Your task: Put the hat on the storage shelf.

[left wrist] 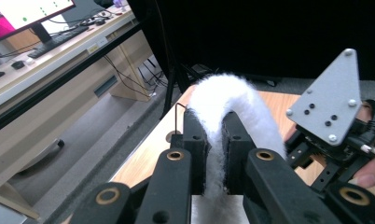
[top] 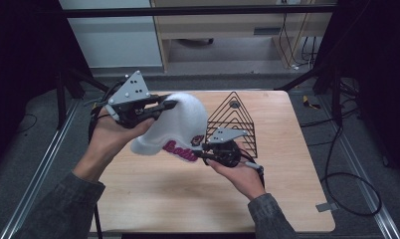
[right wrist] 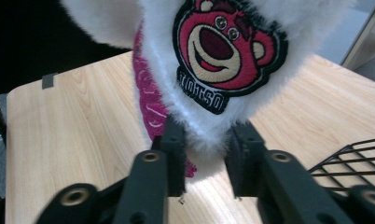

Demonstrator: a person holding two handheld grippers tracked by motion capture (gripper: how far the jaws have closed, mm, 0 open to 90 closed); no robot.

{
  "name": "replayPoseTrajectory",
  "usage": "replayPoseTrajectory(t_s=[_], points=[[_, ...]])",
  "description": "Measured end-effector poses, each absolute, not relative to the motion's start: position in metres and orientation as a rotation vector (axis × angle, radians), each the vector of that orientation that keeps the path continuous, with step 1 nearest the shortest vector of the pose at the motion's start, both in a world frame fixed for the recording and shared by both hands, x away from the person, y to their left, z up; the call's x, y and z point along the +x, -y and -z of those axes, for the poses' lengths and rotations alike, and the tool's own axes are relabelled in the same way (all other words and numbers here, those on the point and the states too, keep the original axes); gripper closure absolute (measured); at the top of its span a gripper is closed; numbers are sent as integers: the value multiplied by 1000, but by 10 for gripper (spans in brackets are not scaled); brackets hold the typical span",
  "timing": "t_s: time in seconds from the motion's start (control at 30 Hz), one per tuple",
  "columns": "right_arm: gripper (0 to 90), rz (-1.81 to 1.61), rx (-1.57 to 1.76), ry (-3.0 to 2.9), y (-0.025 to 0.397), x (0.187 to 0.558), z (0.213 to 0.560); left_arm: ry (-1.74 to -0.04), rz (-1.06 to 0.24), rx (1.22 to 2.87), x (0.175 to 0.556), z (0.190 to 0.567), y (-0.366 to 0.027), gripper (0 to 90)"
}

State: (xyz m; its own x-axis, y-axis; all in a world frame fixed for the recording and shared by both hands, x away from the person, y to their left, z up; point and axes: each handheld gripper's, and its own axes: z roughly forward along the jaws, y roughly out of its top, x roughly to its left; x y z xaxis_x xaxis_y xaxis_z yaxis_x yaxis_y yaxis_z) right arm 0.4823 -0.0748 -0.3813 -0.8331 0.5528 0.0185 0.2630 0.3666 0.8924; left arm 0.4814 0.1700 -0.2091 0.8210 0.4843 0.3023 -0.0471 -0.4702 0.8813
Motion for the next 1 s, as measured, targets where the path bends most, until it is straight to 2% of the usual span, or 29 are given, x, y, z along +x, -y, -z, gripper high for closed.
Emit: replayPoseTrajectory(t_s=[0.23,0.3,0.53,0.73,0.83,1.0], points=[[779,-1393,711,-2323,90,486,362,-374,-642,1943,495,200,-164,832],[787,-1359,710,-2281,103,490,341,-386,-663,1914,503,190,-161,831],[792,-1252,712,-2233,128,512,307,-428,-662,1864,531,177,-143,829],[792,-1193,724,-2200,143,527,294,-418,-661,1849,543,175,-128,828],[793,-1181,727,-2189,147,531,292,-431,-610,1827,545,175,-121,828],[794,-1163,756,-2160,161,537,292,-443,-671,1852,552,178,-110,828]])
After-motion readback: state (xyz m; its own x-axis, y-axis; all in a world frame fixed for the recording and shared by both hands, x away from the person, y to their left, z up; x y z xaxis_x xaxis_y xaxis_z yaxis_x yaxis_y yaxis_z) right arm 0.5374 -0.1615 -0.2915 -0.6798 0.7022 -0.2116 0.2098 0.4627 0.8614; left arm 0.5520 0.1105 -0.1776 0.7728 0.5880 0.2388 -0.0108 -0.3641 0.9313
